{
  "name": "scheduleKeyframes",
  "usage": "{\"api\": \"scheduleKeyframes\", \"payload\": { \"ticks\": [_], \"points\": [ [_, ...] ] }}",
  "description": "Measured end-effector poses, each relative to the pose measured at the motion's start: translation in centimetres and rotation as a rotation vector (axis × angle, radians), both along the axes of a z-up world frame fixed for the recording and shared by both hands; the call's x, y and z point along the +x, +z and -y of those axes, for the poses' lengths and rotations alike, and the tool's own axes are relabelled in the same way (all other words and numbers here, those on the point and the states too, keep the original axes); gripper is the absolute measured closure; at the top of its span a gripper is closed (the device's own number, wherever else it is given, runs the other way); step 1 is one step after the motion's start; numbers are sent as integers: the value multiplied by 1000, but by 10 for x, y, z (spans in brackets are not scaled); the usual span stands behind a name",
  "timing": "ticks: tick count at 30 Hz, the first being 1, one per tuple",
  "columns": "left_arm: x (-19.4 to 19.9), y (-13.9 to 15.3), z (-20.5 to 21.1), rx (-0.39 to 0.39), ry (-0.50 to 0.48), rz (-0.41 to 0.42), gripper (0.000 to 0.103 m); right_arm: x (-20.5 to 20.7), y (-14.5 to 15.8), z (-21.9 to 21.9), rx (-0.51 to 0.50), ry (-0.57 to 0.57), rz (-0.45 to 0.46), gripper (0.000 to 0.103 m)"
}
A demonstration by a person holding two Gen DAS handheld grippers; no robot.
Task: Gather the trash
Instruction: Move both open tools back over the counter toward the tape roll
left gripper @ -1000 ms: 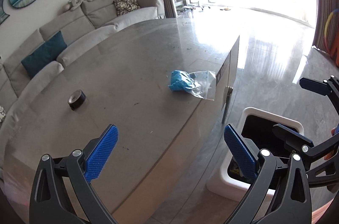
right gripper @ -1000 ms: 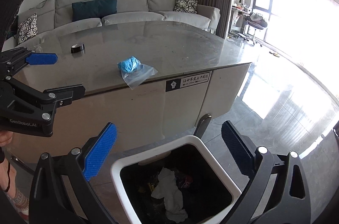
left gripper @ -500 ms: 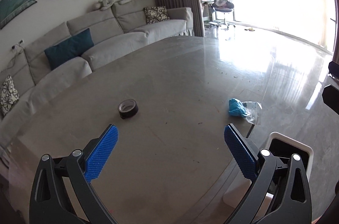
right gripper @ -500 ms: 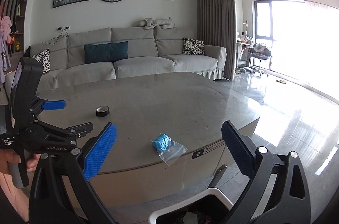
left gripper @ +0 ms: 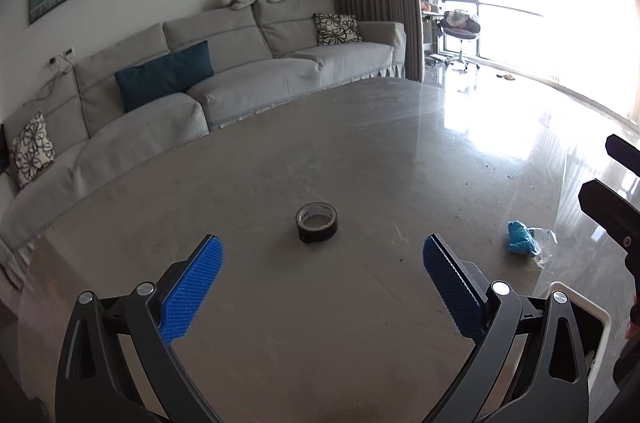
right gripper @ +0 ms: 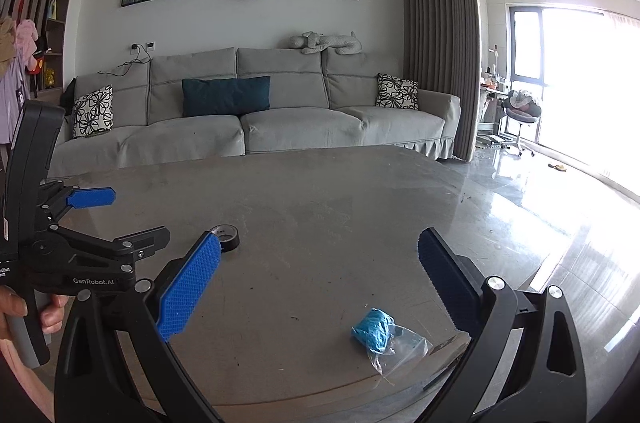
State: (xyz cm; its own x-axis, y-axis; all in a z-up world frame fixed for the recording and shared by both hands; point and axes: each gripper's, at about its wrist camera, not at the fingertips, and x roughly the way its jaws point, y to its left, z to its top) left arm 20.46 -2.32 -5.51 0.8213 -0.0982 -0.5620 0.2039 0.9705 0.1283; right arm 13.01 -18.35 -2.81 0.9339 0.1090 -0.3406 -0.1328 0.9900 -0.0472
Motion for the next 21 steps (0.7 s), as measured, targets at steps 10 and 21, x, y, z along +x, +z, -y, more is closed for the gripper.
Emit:
{"api": "scheduleKeyframes", "payload": {
  "ticks": [10, 21],
  "points": [
    [55, -22, -5, 35, -85, -50, 4, 61, -7, -32, 10, 50, -33, 5],
    [108, -59, -2, 74, -98, -152, 4, 97, -41, -53, -27, 50, -97, 5]
  ]
}}
